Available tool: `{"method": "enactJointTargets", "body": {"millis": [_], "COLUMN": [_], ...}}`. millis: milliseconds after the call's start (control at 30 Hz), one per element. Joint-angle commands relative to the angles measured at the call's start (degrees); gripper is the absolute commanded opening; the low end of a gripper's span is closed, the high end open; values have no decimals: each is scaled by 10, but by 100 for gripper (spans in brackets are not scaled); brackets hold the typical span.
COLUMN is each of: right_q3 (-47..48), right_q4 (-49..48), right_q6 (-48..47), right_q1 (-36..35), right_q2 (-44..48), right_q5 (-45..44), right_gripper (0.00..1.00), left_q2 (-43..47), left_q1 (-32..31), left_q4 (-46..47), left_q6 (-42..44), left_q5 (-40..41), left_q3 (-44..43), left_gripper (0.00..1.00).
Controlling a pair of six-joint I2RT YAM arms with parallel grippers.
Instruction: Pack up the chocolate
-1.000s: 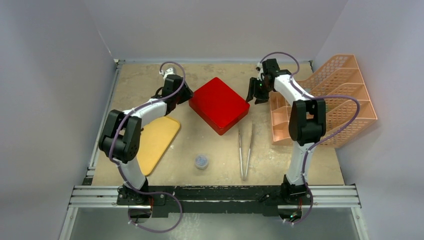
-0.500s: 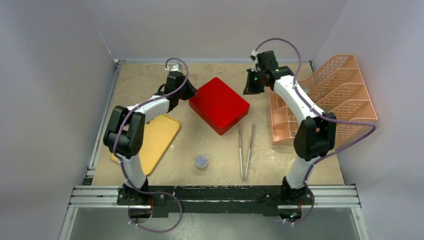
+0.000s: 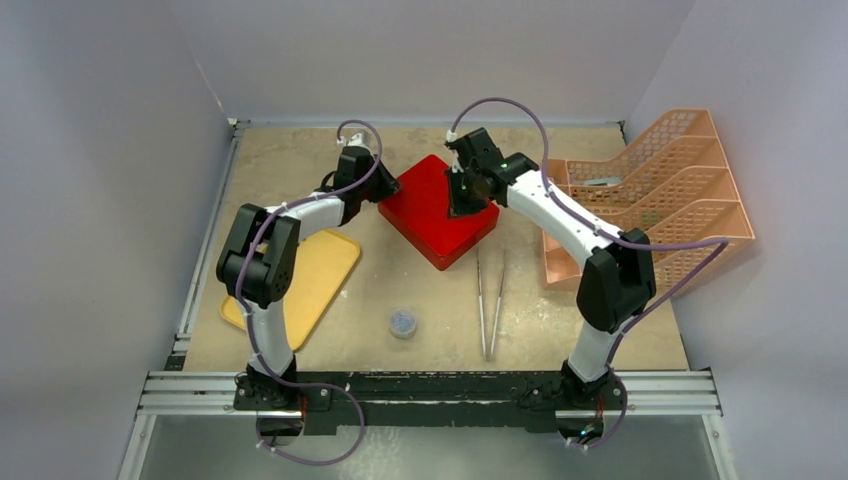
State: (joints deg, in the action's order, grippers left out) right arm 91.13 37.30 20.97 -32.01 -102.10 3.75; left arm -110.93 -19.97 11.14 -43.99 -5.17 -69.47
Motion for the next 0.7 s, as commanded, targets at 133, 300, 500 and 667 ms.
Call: {"method": "enactJointTargets", "body": {"millis": [133,300,500,667], "right_q3": [-120,-76,1,-31], "right_q4": [-46,-6,11,-42], "right_q6": [17,19,13,14], "right_q1": [-42,-53,-56,-54], "right_q2": [-62,-31,36,66], "right_q5": [3,-33,-79,-97], "right_gripper": [0,0,0,0], "left_q2": [-14,-8,24,61], "left_q1": [0,0,3,8], "left_q4": [-13,-18,-28,-27], "left_q6": [-11,-28,-33,-31], "left_q5": [-30,-47,-49,-48], "left_q3": [31,25,1,-11], "left_gripper": [9,9,12,14]}}
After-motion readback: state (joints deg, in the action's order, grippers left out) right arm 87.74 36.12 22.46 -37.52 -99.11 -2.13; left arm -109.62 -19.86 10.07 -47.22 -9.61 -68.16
